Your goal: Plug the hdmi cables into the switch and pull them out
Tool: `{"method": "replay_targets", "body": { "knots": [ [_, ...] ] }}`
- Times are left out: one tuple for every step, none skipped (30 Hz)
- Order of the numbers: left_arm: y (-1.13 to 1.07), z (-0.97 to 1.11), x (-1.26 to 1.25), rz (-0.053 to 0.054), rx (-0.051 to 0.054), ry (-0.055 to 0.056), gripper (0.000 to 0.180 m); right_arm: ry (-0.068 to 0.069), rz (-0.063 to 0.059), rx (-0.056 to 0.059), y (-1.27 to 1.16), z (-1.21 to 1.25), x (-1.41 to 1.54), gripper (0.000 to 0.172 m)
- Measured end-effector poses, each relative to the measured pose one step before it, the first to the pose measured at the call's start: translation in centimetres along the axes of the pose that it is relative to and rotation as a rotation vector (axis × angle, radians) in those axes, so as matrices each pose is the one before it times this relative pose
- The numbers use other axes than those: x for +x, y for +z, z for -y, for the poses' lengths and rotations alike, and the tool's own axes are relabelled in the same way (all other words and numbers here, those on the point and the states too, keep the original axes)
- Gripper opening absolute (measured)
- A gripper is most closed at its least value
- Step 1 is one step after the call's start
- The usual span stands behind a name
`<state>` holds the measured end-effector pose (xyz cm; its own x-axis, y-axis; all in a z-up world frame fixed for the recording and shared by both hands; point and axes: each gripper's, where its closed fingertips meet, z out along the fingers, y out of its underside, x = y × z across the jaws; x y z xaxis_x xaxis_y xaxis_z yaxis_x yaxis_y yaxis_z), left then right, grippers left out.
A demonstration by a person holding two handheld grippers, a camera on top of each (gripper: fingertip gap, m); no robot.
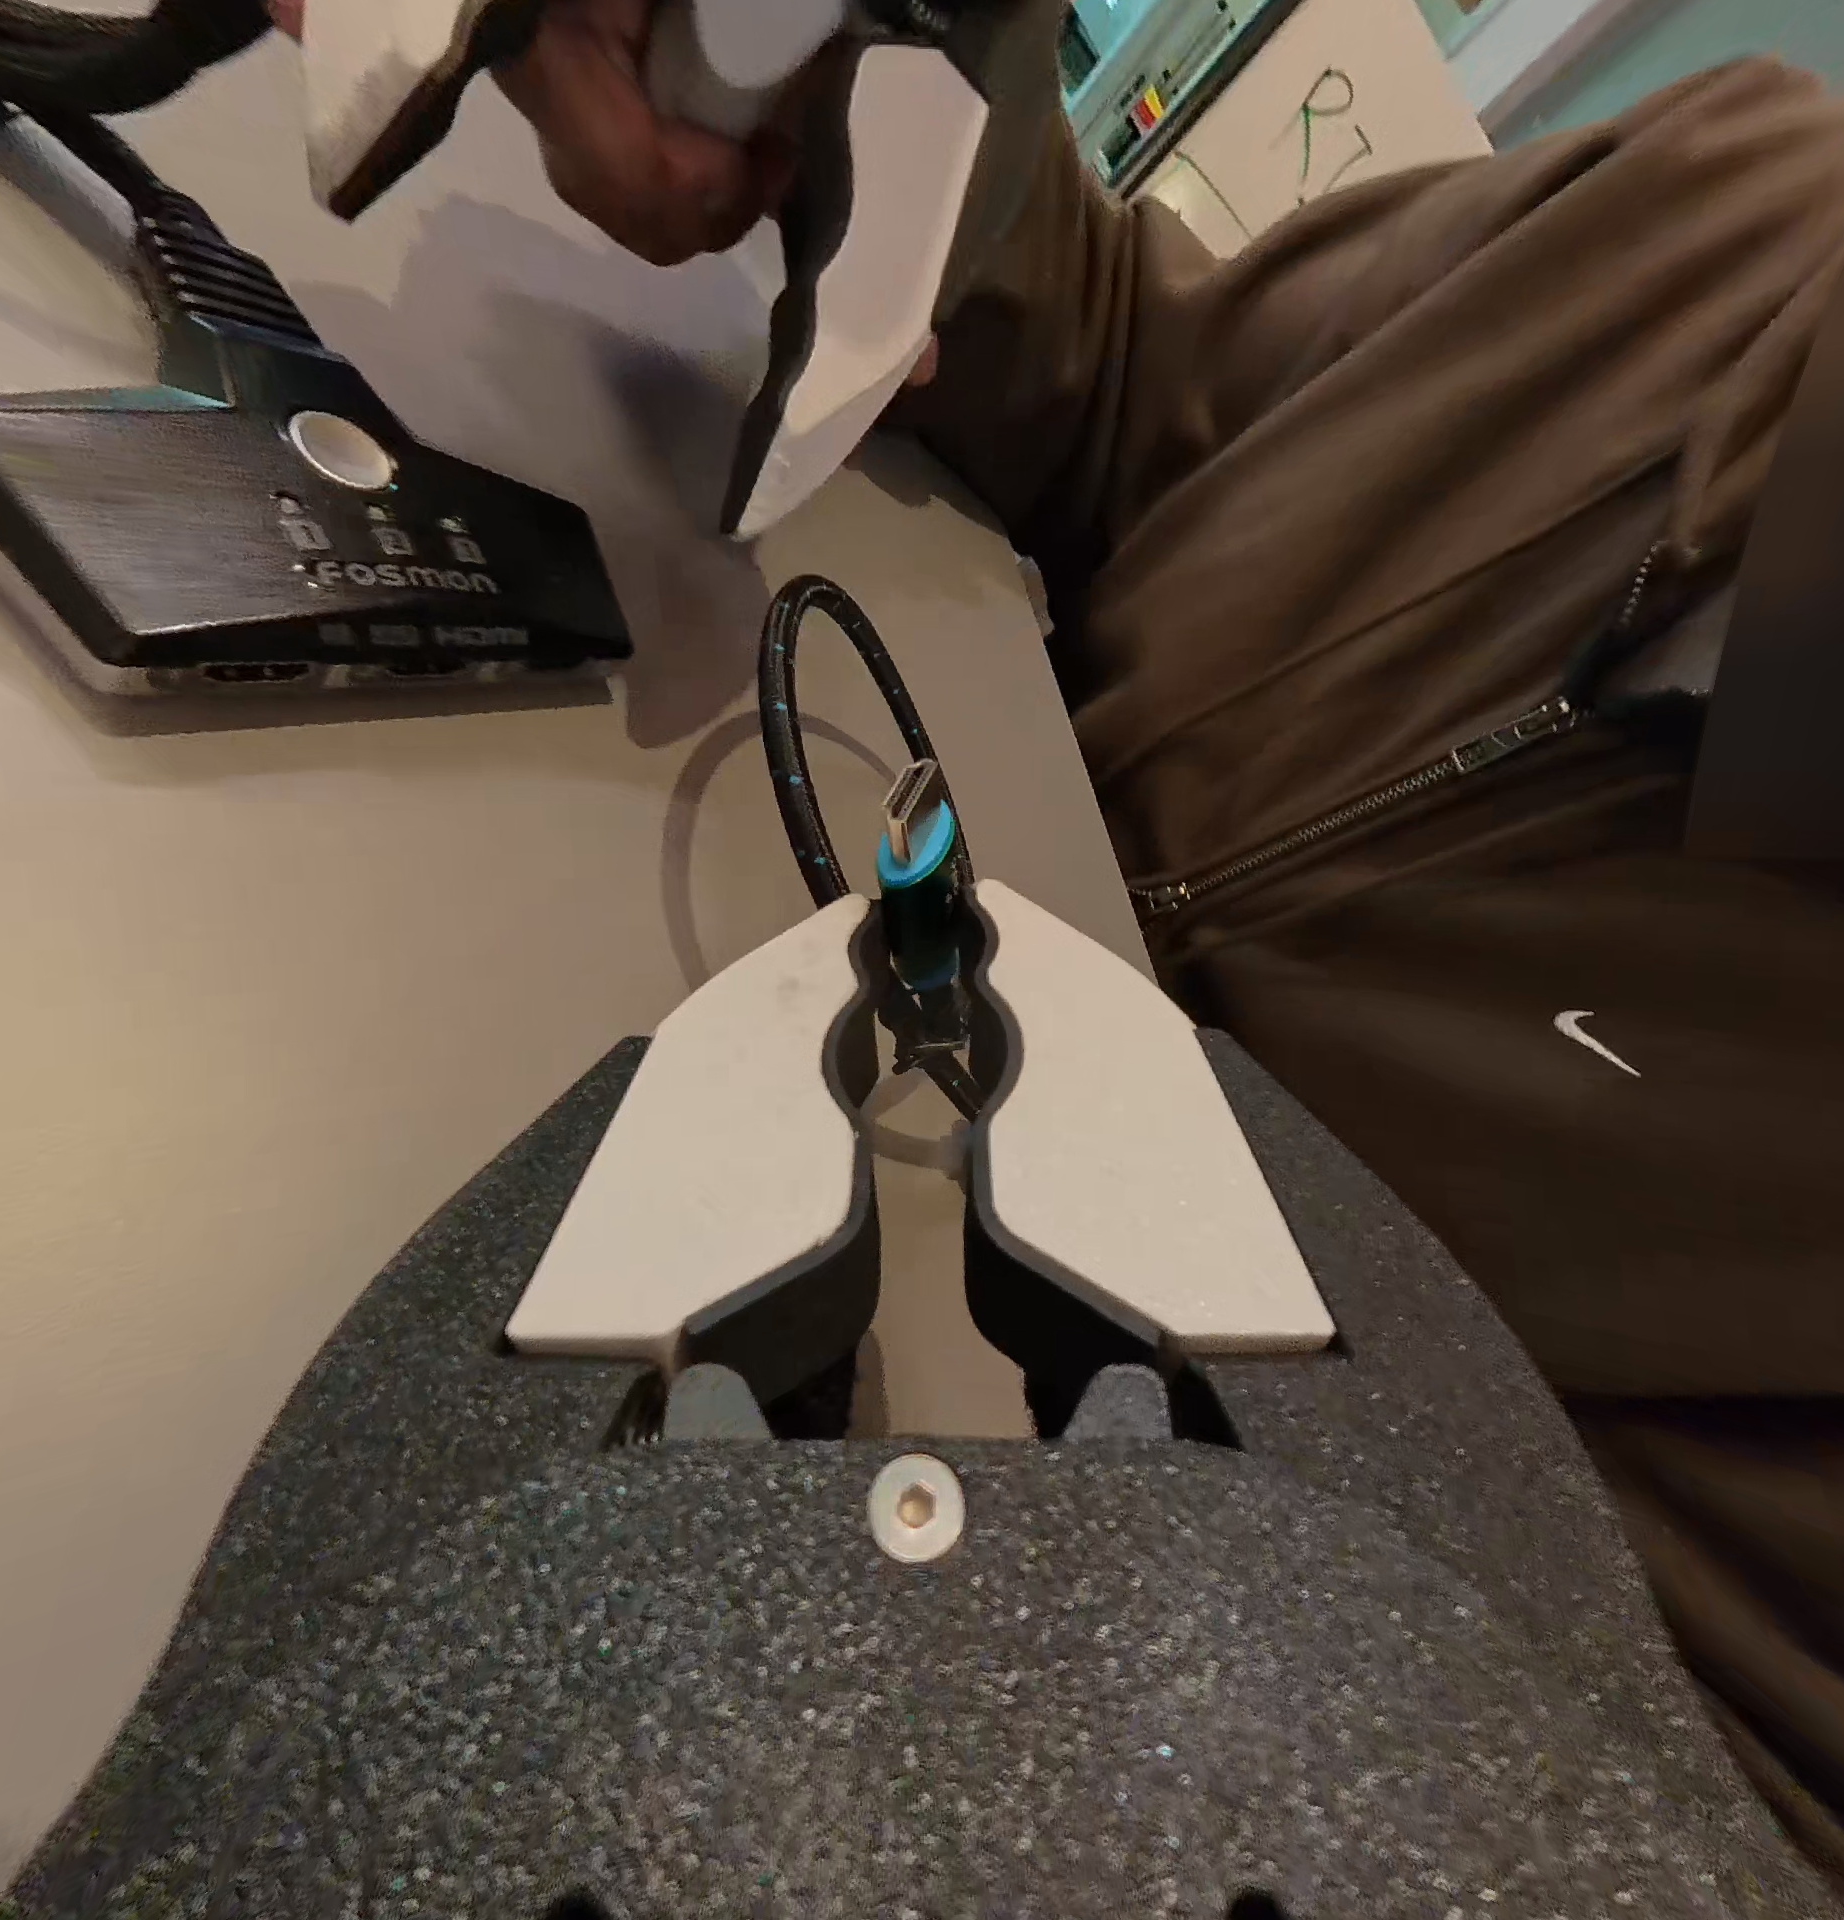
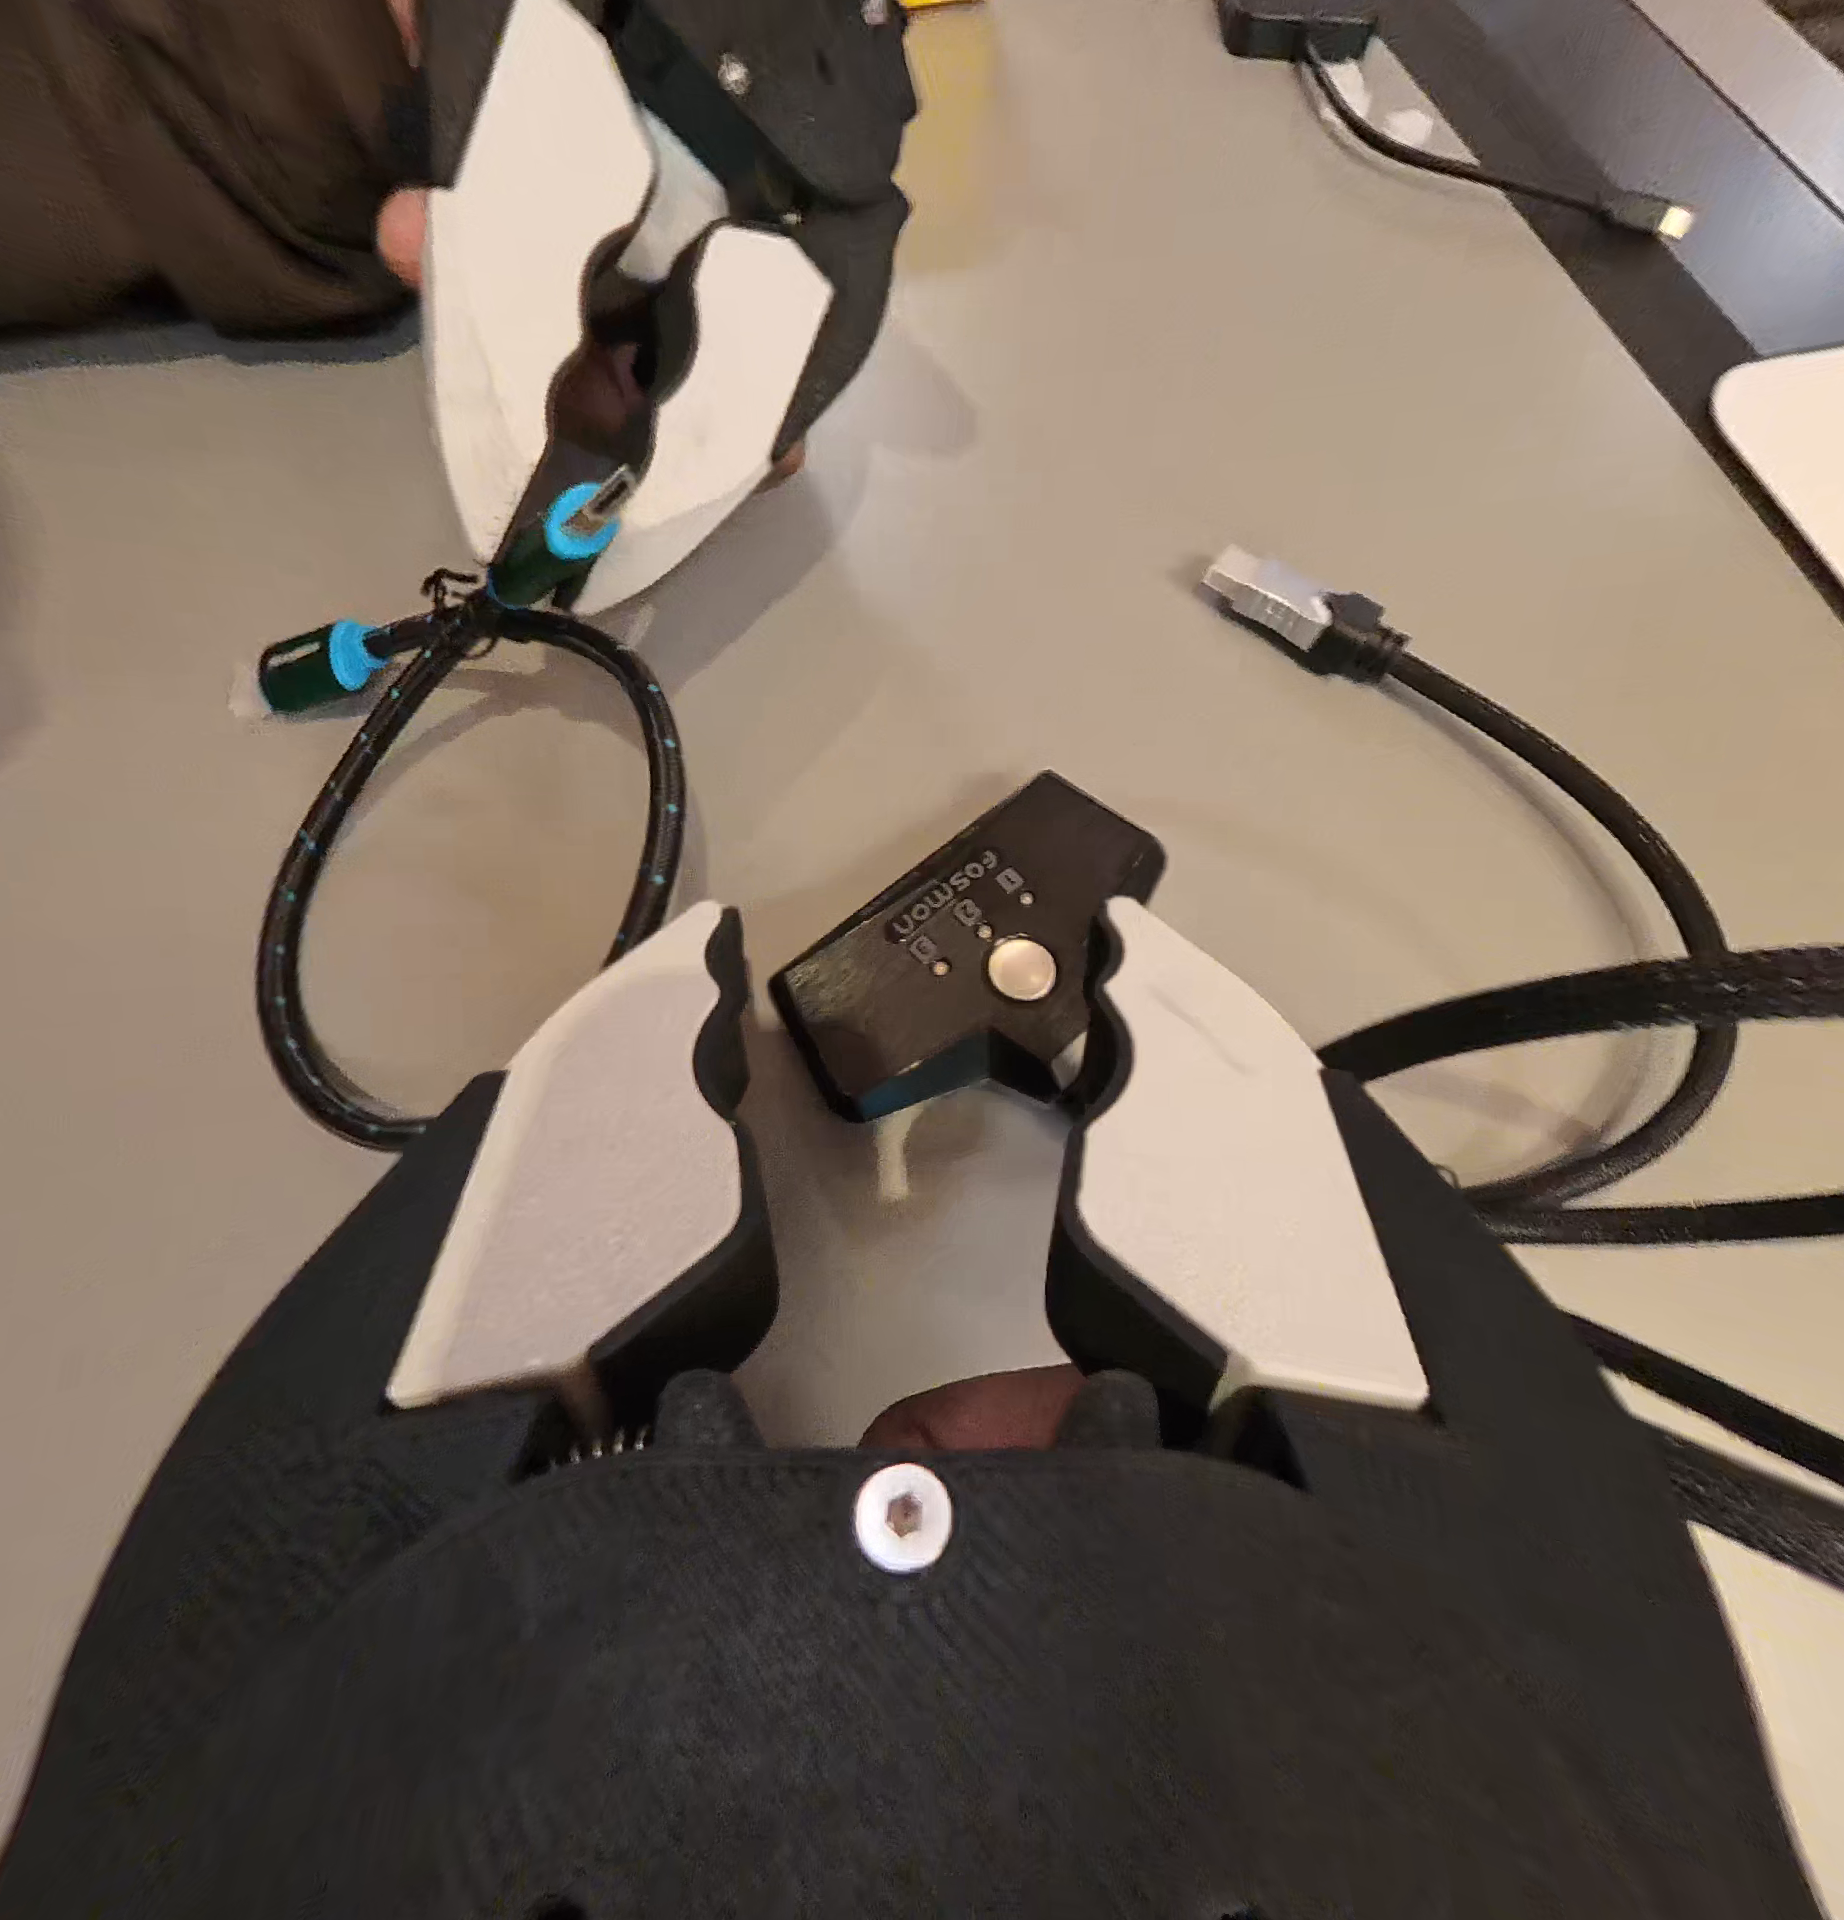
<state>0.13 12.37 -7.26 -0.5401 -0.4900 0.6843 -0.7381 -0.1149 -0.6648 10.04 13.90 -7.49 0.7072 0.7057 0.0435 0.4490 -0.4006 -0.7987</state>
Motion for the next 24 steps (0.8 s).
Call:
{"method": "replay_targets", "body": {
  "knots": [
    [0.158, -0.117, 0.032, -0.0023, -0.0083, 0.0000, 0.013, -0.0424, 0.0134, -0.0023, 0.251, -0.134, -0.428, 0.063],
    [0.166, -0.002, -0.205, 0.0063, -0.0018, -0.0095, 0.013, -0.0399, -0.0020, -0.0142, 0.276, -0.117, -0.261, 0.063],
    [0.176, -0.020, -0.306, 0.0085, -0.0016, -0.0157, 0.013, -0.0283, -0.0129, -0.0214, 0.213, -0.025, -0.069, 0.065],
    [0.178, -0.092, -0.301, 0.0082, -0.0045, -0.0135, 0.014, -0.0174, -0.0264, -0.0227, 0.140, 0.044, 0.170, 0.067],
    [0.131, -0.062, -0.196, 0.0050, -0.0043, -0.0121, 0.014, -0.0199, -0.0352, -0.0293, 0.114, -0.100, 0.313, 0.067],
    [0.063, 0.033, -0.068, 0.0060, -0.0011, -0.0028, 0.014, -0.0279, -0.0377, -0.0396, 0.146, -0.358, 0.358, 0.068],
    [0.064, -0.025, -0.048, 0.0093, -0.0042, 0.0045, 0.014, -0.0231, -0.0292, -0.0465, 0.216, -0.588, 0.278, 0.070],
    [0.083, -0.086, -0.057, 0.0068, -0.0069, 0.0004, 0.014, -0.0140, -0.0142, -0.0457, 0.305, -0.656, 0.110, 0.073],
    [0.090, -0.085, -0.090, 0.0063, -0.0071, -0.0038, 0.015, -0.0043, 0.0022, -0.0311, 0.331, -0.489, -0.094, 0.080],
    [0.089, -0.048, -0.051, 0.0038, -0.0052, -0.0010, 0.015, 0.0119, 0.0207, -0.0061, 0.227, -0.130, -0.300, 0.082],
    [0.073, -0.057, -0.008, 0.0025, -0.0048, 0.0019, 0.015, 0.0053, 0.0254, -0.0213, 0.276, -0.382, -0.321, 0.086],
    [0.049, -0.067, -0.016, 0.0030, -0.0053, 0.0011, 0.015, 0.0003, 0.0233, -0.0372, 0.375, -0.680, -0.254, 0.092],
    [0.058, -0.048, -0.007, 0.0010, -0.0040, 0.0012, 0.015, 0.0279, 0.0238, 0.0134, 0.128, 0.096, -0.004, 0.095],
    [0.076, -0.013, 0.032, -0.0022, -0.0020, 0.0009, 0.015, 0.0102, 0.0201, -0.0041, 0.152, -0.175, 0.149, 0.099],
    [0.074, 0.021, 0.021, -0.0028, -0.0009, -0.0016, 0.015, 0.0008, 0.0210, -0.0023, 0.103, -0.089, 0.180, 0.101],
    [0.073, -0.002, 0.010, -0.0003, -0.0024, -0.0016, 0.015, 0.0016, 0.0210, -0.0086, 0.123, -0.080, 0.235, 0.101],
    [0.074, 0.000, 0.003, 0.0006, -0.0016, -0.0017, 0.015, 0.0052, 0.0235, -0.0148, 0.190, -0.041, 0.233, 0.102],
    [0.048, 0.020, -0.006, 0.0005, 0.0007, -0.0043, 0.015, 0.0095, 0.0271, -0.0192, 0.222, -0.060, 0.175, 0.105],
    [0.031, 0.034, -0.053, 0.0042, 0.0005, -0.0054, 0.015, 0.0100, 0.0293, -0.0143, 0.198, -0.067, 0.055, 0.107],
    [0.032, 0.027, -0.092, 0.0058, -0.0009, -0.0052, 0.015, 0.0095, 0.0216, 0.0004, 0.143, -0.058, 0.065, 0.108],
    [0.040, 0.055, -0.068, 0.0045, 0.0019, -0.0062, 0.015, 0.0073, 0.0104, 0.0119, 0.037, -0.021, 0.120, 0.107],
    [0.053, 0.121, -0.105, 0.0055, 0.0056, -0.0099, 0.015, 0.0105, -0.0037, 0.0175, -0.052, 0.030, 0.225, 0.103],
    [0.045, 0.156, -0.178, 0.0101, 0.0062, -0.0121, 0.015, 0.0161, -0.0148, 0.0130, -0.049, 0.088, 0.330, 0.096],
    [0.033, 0.194, -0.201, 0.0117, 0.0089, -0.0126, 0.015, 0.0162, -0.0188, 0.0067, -0.022, 0.101, 0.286, 0.089]
  ]
}}
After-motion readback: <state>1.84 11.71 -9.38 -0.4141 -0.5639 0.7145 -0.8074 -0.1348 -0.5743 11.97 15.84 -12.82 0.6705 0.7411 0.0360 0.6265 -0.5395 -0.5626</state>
